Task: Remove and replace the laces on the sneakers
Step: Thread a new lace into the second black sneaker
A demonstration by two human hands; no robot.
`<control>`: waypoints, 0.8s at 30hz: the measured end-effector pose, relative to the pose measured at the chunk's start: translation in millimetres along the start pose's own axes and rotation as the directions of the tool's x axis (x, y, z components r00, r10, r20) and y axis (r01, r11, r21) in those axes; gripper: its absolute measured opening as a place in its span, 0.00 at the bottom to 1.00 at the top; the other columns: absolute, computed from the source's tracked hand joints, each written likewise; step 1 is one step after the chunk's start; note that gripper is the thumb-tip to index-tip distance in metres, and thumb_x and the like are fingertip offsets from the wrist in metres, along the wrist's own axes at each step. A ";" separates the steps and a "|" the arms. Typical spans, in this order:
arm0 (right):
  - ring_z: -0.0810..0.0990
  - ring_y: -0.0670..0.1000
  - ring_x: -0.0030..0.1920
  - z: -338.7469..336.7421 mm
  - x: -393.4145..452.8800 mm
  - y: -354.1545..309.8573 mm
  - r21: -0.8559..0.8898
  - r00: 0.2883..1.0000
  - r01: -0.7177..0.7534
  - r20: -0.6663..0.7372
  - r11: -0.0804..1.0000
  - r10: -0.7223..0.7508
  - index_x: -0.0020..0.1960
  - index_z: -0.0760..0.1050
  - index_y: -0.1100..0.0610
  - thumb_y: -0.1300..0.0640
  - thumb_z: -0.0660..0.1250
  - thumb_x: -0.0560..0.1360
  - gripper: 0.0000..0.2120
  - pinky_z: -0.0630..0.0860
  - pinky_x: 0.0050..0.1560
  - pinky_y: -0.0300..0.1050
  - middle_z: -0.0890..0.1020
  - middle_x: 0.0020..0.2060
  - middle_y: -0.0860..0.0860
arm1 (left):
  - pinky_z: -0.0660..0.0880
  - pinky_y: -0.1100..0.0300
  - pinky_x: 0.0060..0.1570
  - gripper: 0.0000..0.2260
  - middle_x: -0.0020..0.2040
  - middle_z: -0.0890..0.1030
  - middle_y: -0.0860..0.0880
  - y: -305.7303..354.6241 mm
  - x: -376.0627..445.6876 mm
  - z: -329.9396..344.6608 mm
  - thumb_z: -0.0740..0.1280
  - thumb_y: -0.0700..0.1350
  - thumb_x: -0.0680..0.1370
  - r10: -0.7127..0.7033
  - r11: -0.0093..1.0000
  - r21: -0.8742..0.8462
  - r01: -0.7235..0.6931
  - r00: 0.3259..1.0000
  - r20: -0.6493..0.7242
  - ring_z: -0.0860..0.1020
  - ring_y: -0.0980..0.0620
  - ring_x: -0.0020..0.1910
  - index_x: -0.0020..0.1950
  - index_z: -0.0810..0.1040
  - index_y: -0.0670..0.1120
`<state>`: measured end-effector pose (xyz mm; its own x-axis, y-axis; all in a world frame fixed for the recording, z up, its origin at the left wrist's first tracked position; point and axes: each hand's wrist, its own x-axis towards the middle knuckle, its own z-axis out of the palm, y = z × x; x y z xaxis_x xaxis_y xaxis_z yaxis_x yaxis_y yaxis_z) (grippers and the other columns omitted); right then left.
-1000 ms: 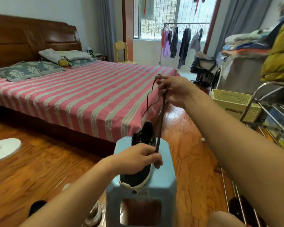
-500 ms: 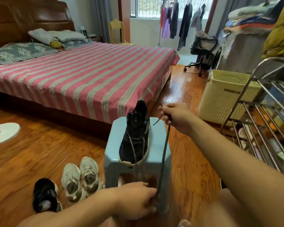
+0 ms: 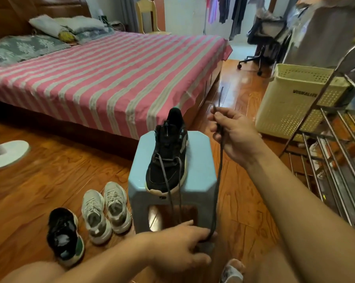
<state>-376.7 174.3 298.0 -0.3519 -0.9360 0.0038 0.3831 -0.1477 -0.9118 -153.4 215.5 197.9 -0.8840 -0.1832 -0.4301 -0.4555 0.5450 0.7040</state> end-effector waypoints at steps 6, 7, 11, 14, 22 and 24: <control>0.78 0.46 0.35 -0.3 -10.3 9.4 -0.045 0.999 -0.032 0.005 0.998 0.032 0.60 0.76 0.64 0.64 0.63 0.82 0.08 0.74 0.30 0.34 0.81 0.40 0.53 | 0.75 0.60 0.64 0.11 0.60 0.83 0.52 -0.2 -13.8 -18.0 0.66 0.42 0.83 -0.062 0.981 -0.187 0.047 0.995 -0.076 0.79 0.56 0.60 0.65 0.80 0.48; 0.78 0.46 0.35 -3.3 -9.4 9.8 -0.029 0.999 -0.040 -0.031 0.999 0.039 0.59 0.76 0.63 0.64 0.63 0.82 0.08 0.74 0.30 0.33 0.81 0.40 0.53 | 0.77 0.58 0.64 0.10 0.57 0.84 0.49 0.8 -19.5 -22.8 0.65 0.40 0.83 -0.059 0.941 -0.336 0.031 0.995 -0.075 0.81 0.52 0.59 0.64 0.80 0.44; 0.82 0.48 0.33 -15.0 -9.8 22.6 -0.264 0.979 -0.190 -0.127 0.945 0.162 0.63 0.74 0.67 0.61 0.63 0.83 0.12 0.81 0.34 0.38 0.81 0.46 0.58 | 0.80 0.52 0.56 0.07 0.49 0.83 0.41 14.6 -38.7 -29.9 0.59 0.36 0.84 -0.036 0.469 -0.865 -0.175 0.975 -0.217 0.82 0.45 0.50 0.55 0.77 0.38; 0.87 0.56 0.47 -16.8 -14.3 26.6 -0.273 0.946 -0.321 -0.062 0.907 0.317 0.68 0.72 0.62 0.55 0.62 0.84 0.16 0.84 0.46 0.47 0.82 0.57 0.59 | 0.80 0.44 0.56 0.06 0.51 0.83 0.39 15.8 -41.6 -36.6 0.59 0.40 0.82 -0.092 0.247 -0.913 -0.324 0.931 -0.354 0.82 0.39 0.54 0.52 0.76 0.41; 0.84 0.53 0.50 -13.8 -18.8 26.5 -0.725 0.967 -0.254 -0.187 0.641 0.172 0.74 0.65 0.51 0.44 0.57 0.84 0.21 0.83 0.50 0.52 0.77 0.60 0.52 | 0.80 0.40 0.58 0.10 0.59 0.83 0.36 24.1 -43.1 -55.4 0.55 0.43 0.85 -0.133 0.150 -0.869 -0.472 0.861 -0.490 0.83 0.38 0.58 0.52 0.74 0.43; 0.84 0.53 0.49 -9.2 -23.4 25.8 -0.629 0.964 -0.260 -0.212 0.732 0.160 0.68 0.69 0.55 0.46 0.57 0.84 0.18 0.84 0.50 0.51 0.78 0.57 0.53 | 0.80 0.41 0.60 0.12 0.60 0.83 0.37 27.2 -44.7 -63.7 0.53 0.45 0.87 -0.136 0.160 -0.848 -0.506 0.839 -0.526 0.83 0.39 0.58 0.52 0.74 0.43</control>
<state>-366.4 195.4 270.6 -0.4587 -0.8585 -0.2295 -0.1654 0.3363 -0.9271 -133.0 186.3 272.3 -0.7354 -0.6587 -0.1591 0.2851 -0.5138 0.8091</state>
